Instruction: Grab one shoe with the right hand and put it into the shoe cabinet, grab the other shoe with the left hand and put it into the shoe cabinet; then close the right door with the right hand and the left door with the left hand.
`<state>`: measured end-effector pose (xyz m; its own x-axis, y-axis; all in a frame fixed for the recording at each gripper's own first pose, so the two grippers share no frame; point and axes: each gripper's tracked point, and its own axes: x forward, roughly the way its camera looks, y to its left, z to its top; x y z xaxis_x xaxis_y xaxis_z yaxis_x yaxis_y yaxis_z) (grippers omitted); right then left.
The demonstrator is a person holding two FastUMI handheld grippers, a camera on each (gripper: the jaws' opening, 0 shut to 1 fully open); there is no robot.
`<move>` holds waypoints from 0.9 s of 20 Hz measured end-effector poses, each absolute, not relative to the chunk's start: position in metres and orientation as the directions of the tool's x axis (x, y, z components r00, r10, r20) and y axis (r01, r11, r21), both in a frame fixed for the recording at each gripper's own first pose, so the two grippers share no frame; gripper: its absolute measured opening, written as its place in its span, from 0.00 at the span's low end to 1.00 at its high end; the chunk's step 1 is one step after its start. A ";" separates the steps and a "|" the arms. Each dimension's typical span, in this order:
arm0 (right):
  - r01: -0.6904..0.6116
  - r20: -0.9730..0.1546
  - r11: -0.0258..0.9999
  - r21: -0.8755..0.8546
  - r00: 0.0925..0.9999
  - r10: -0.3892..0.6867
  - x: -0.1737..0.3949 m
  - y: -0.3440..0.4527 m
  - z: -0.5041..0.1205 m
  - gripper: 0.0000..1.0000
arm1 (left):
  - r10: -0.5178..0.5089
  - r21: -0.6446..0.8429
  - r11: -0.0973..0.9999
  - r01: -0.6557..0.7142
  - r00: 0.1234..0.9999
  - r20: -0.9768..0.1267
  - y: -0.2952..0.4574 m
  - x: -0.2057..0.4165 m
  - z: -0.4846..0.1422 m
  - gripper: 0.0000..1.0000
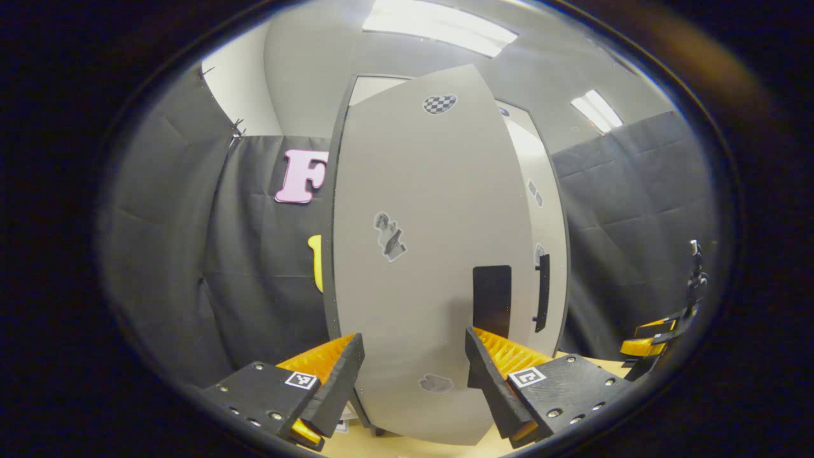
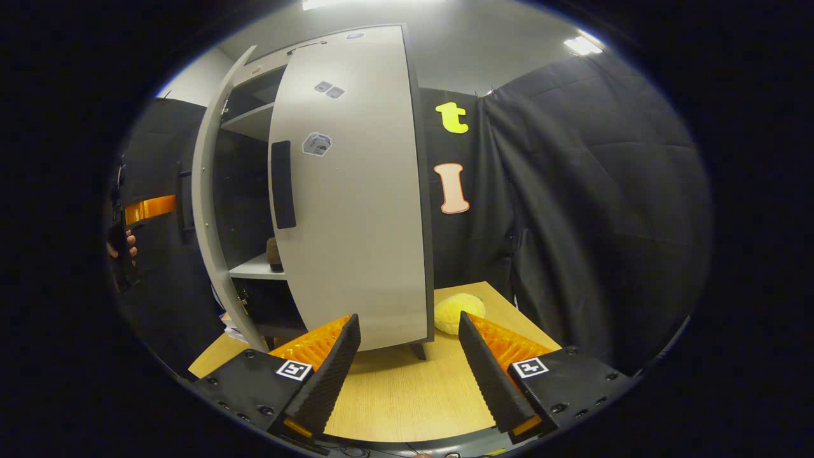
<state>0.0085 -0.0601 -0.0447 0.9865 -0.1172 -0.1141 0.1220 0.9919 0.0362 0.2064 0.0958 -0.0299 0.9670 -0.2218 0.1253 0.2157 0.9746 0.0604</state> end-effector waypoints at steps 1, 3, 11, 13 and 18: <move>0.129 -0.108 0.991 0.032 0.986 -0.125 0.009 -0.062 -0.044 0.99 | -0.219 0.055 0.975 0.214 0.967 0.131 0.097 0.203 -0.030 1.00; 0.145 -0.104 0.989 0.036 0.985 -0.140 0.008 -0.063 -0.042 0.99 | -0.220 0.026 0.975 0.219 0.963 0.157 0.094 0.195 -0.025 1.00; 0.154 -0.095 0.986 0.069 0.985 -0.147 0.015 -0.061 -0.036 0.99 | -0.049 -0.035 0.998 0.058 0.974 0.220 0.130 0.133 -0.015 0.92; 0.136 -0.060 0.988 0.071 0.989 -0.132 0.023 -0.058 -0.025 0.99 | 0.010 -0.016 1.000 -0.007 0.977 0.212 0.145 0.120 -0.019 0.99; 0.100 0.024 0.992 0.077 0.995 -0.102 0.039 -0.050 0.014 0.98 | 0.088 -0.050 0.995 -0.080 0.979 0.182 0.165 0.088 -0.034 0.99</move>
